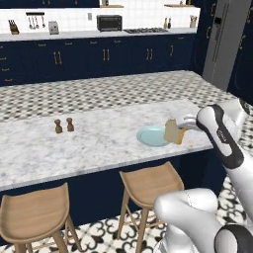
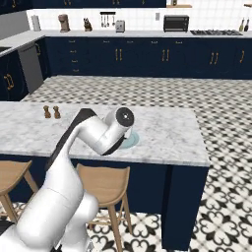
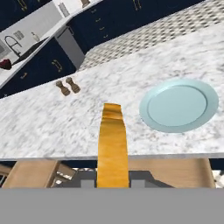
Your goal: Start the toaster. Once the lever pops up, take the bread to the plate on the dining counter.
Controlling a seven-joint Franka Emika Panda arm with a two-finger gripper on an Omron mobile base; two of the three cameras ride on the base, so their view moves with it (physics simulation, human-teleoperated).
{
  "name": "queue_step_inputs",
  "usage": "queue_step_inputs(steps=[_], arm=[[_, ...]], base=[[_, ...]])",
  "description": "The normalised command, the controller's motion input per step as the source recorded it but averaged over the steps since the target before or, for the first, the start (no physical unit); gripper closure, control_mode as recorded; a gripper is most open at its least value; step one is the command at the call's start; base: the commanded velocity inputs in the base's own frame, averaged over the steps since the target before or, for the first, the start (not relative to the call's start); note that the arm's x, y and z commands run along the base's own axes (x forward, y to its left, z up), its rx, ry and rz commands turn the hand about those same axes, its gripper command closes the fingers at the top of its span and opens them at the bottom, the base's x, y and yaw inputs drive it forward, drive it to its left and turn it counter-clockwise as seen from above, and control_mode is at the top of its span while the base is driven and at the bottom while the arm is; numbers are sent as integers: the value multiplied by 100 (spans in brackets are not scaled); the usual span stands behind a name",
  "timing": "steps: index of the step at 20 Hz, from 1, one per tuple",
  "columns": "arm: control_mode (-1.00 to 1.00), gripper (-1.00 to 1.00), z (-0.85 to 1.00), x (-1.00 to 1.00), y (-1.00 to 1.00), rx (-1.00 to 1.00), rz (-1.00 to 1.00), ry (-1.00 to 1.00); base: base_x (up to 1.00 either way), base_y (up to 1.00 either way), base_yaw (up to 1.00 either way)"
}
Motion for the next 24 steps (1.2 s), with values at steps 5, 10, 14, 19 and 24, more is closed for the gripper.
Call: queue_step_inputs(steps=[5,10,14,19,24], arm=[[-100,100,-50,94,0,1,0,7],[-100,100,-57,84,0,3,1,5],[-100,100,-42,76,0,3,3,1],[-100,100,-30,69,0,2,3,0],[-100,100,-40,34,0,0,4,0]], base=[[0,0,0],[0,0,0],[0,0,0],[0,0,0],[0,0,0]])
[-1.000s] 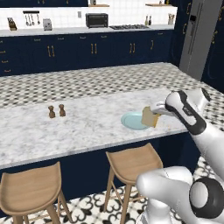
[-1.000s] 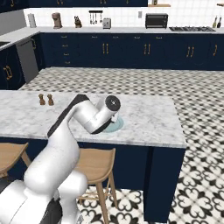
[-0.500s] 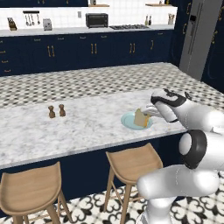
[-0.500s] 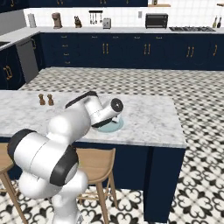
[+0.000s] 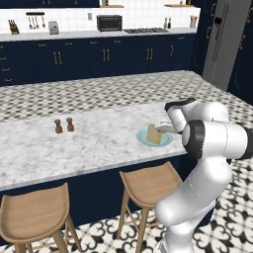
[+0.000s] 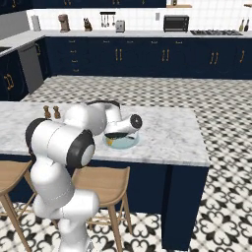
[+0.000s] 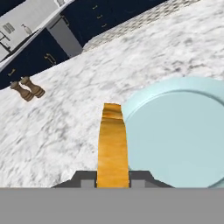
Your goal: Start the toaster. Once the lever pops up, take the bread to the plate on the dining counter.
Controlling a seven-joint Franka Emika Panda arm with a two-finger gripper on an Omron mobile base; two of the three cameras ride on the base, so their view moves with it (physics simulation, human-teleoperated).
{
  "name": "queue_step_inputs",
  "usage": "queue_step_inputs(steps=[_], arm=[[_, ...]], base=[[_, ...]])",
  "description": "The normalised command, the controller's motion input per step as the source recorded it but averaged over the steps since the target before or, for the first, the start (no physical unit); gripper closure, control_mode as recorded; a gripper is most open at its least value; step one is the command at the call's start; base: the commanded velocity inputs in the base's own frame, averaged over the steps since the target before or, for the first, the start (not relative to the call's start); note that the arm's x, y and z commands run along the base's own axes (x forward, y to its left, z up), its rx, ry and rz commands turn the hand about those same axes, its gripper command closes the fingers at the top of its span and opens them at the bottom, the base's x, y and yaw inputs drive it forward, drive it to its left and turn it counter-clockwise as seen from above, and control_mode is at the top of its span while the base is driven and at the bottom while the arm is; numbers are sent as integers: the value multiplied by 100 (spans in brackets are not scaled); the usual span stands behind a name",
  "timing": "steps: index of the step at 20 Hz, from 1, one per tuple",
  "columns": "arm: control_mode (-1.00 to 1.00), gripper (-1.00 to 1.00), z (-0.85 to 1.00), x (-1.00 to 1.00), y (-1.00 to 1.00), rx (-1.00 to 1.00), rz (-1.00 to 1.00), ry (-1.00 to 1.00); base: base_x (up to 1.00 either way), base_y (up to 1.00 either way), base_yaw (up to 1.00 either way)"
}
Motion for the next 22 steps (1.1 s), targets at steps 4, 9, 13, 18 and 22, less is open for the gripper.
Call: queue_step_inputs(steps=[4,9,13,18,22], arm=[[-100,100,-32,25,-1,0,4,-3],[-100,100,-29,31,-1,0,3,-4],[-100,-100,-34,7,-1,0,2,-1],[-100,-100,-6,0,-13,0,0,0],[-100,-100,0,0,-27,-7,-1,0]], base=[[0,0,0],[0,0,0],[0,0,0],[0,0,0],[0,0,0]])
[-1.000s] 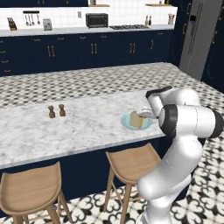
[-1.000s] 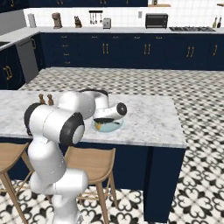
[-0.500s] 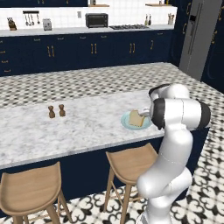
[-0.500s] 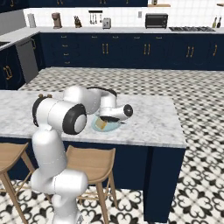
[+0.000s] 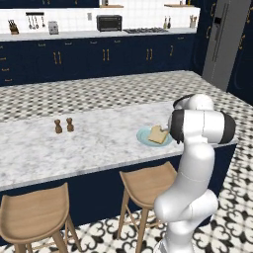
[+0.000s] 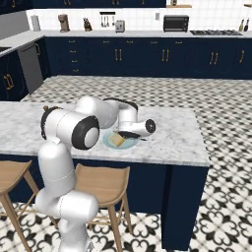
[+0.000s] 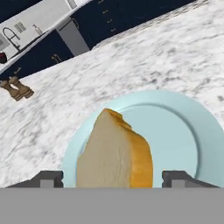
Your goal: Start the toaster. Once the lever pops up, take the bread to the plate on the dining counter.
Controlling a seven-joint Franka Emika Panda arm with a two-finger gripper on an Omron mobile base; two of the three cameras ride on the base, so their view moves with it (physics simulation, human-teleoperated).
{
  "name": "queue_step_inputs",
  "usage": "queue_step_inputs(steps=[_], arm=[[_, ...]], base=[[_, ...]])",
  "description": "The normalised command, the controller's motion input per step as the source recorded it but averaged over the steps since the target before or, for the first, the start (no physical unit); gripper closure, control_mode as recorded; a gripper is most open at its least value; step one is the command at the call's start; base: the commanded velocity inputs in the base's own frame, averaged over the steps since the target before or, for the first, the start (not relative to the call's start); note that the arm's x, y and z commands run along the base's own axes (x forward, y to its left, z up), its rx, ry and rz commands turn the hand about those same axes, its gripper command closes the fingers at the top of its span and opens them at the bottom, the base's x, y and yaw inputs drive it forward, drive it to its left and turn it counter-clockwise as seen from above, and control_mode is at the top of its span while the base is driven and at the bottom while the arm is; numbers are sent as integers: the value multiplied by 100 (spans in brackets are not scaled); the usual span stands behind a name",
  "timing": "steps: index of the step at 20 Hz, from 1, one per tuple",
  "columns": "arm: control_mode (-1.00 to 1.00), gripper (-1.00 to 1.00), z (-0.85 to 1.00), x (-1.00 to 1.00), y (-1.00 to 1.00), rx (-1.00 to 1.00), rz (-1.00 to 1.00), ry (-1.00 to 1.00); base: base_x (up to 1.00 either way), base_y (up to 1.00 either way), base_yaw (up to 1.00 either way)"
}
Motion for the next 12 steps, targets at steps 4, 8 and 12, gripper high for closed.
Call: queue_step_inputs(steps=[4,8,12], arm=[[-100,-100,0,1,-17,-14,-7,0],[-100,-100,0,10,-3,-21,-8,0],[-100,-100,0,2,0,-26,-7,1]], base=[[0,0,0],[0,0,0],[0,0,0]])
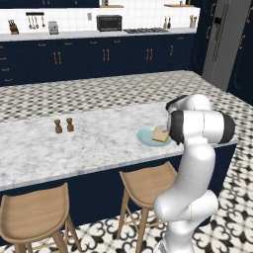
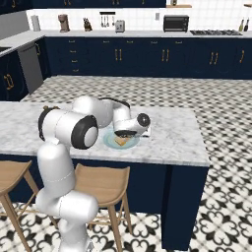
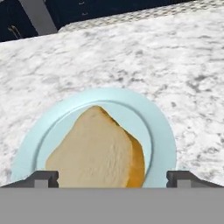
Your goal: Start the toaster. Once the lever pops up, take the bread to the plate on the dining counter.
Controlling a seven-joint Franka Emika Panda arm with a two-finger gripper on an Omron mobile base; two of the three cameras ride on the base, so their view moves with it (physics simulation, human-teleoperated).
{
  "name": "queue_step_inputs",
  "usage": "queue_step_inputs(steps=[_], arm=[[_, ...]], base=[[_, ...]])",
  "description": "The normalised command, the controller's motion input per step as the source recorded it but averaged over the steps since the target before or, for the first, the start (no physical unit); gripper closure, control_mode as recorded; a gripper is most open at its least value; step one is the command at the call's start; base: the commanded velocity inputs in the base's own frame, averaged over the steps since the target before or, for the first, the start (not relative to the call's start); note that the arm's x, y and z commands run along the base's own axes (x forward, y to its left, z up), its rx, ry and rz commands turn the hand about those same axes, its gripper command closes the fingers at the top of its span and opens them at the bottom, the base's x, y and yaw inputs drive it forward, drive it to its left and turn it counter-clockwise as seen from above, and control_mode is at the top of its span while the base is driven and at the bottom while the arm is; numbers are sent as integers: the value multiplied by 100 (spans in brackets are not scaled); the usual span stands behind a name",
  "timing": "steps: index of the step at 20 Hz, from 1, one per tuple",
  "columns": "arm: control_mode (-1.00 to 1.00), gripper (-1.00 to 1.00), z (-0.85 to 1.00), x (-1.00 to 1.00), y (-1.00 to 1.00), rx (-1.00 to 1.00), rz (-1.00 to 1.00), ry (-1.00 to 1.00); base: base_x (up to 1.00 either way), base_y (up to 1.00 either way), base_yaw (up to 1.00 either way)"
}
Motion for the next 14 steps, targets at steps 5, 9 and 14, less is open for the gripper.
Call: queue_step_inputs(steps=[5,9,14], arm=[[-100,-100,0,0,0,-32,-11,6],[-100,-100,6,0,4,-32,-11,5],[-100,-100,57,-1,3,-23,-9,0]], base=[[0,0,0],[0,0,0],[0,0,0]])
